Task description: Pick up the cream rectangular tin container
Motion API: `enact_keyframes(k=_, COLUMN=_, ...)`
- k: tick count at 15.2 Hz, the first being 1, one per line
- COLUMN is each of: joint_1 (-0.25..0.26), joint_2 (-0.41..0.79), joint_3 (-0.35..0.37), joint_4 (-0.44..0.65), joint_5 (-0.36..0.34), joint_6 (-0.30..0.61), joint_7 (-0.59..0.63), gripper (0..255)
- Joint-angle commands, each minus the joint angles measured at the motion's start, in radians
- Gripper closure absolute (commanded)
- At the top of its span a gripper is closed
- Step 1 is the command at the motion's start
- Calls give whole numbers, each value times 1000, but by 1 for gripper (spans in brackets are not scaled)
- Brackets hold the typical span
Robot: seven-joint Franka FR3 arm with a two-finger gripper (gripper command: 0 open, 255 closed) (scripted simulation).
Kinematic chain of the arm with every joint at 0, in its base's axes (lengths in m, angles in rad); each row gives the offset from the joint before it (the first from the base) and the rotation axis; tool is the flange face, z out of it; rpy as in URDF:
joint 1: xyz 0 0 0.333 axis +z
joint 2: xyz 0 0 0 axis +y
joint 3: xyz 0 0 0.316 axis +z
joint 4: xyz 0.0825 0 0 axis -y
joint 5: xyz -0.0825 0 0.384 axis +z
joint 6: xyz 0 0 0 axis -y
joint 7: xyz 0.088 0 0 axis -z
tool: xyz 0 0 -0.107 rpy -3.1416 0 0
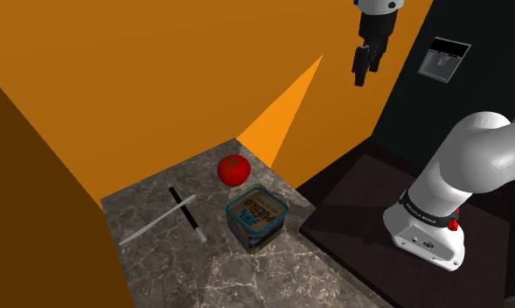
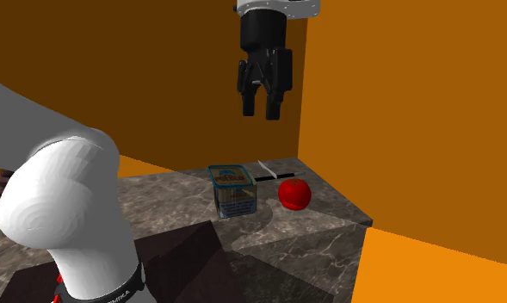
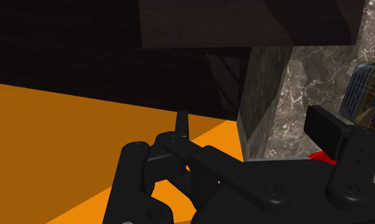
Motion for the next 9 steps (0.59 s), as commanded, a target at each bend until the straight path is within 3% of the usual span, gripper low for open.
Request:
enact_keyframes(k=1, joint_1=0, joint_2=0, joint_3=0, joint_4=0, joint_5=0, joint_6=0, joint_7=0, gripper=0)
enact_keyframes(k=9, joint_1=62, joint_2=-8, joint_3=119, joint_4=-174, joint_5=139, joint_6=164, joint_7=179, gripper=0)
